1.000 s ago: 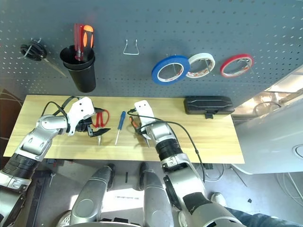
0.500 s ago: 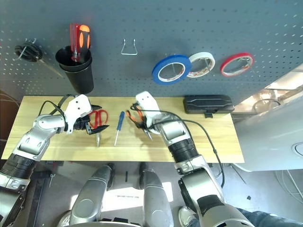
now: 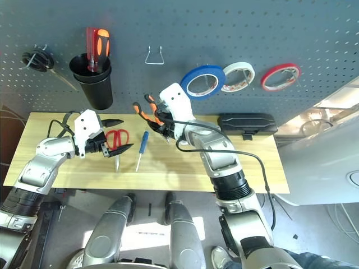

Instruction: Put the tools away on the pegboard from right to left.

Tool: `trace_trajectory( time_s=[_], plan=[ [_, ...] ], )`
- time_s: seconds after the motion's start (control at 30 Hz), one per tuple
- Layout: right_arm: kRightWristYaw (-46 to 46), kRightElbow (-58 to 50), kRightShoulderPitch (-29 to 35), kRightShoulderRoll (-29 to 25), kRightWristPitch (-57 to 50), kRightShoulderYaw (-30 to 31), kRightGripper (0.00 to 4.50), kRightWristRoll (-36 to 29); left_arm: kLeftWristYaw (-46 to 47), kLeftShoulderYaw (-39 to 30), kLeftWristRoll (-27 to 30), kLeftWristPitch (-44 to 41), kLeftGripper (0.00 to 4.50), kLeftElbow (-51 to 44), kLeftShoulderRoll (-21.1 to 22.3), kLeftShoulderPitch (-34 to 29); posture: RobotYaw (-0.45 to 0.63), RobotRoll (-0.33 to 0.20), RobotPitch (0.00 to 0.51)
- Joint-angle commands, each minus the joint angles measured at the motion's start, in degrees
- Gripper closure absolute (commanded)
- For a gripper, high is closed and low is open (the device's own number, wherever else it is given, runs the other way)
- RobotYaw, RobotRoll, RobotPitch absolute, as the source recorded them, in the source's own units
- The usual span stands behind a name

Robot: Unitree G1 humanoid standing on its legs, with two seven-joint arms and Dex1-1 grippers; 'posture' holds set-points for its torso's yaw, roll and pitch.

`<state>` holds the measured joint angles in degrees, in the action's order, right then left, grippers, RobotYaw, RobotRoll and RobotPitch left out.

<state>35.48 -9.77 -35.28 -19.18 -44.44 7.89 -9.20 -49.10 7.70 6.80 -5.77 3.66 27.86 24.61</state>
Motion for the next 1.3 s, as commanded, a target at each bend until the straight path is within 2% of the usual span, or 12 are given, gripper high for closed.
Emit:
trace_trajectory(
  time_s=[0.03, 0.2, 0.37, 0.53, 0.77, 1.03, 1.3],
  plan=[
    [1.69, -6.45, -1.29, -0.09, 2.08, -2.06, 2.62, -3.85, -0.08, -0.06, 0.43, 0.23, 0.00, 0.41, -0.31, 0.24, 0.14, 0.000, 0.317],
    [0.58, -7.07, -6.79, 2.31, 3.40, -4.74, 2.62, -7.46, 0.25, 0.41, 0.48, -0.23, 0.00, 1.10, -1.53, 1.90, 0.13, 0.000, 0.315],
    [-1.52, -4.68, -11.48, 4.54, 7.57, -6.59, 2.62, -8.19, 0.22, 1.46, 0.37, -2.38, 0.00, 1.82, -3.35, 4.13, 0.13, 0.000, 0.316],
    [-2.94, -1.26, -15.33, 6.04, 13.07, -6.77, 2.62, -7.16, 0.94, 1.61, 0.62, -3.49, 0.00, 2.52, -6.07, 6.47, 0.15, 0.000, 0.306],
    [-5.80, 4.26, -20.33, 7.61, 20.69, -7.83, 2.62, -6.05, 0.44, 2.47, 0.24, -3.93, 0.00, 1.29, -5.94, 5.65, 0.15, 0.000, 0.309],
    [-10.13, 13.80, -23.66, 7.62, 35.23, -5.37, 2.62, 2.79, 0.53, 2.73, 0.18, -4.27, 0.00, 1.59, -6.18, 7.04, 0.16, 0.000, 0.322],
    [-11.20, 22.53, -23.39, 9.06, 43.11, -4.24, 2.62, 5.89, 0.68, 3.32, -0.24, -3.94, 0.00, 2.43, -6.52, 7.54, 0.17, 0.000, 0.335]
  ],
)
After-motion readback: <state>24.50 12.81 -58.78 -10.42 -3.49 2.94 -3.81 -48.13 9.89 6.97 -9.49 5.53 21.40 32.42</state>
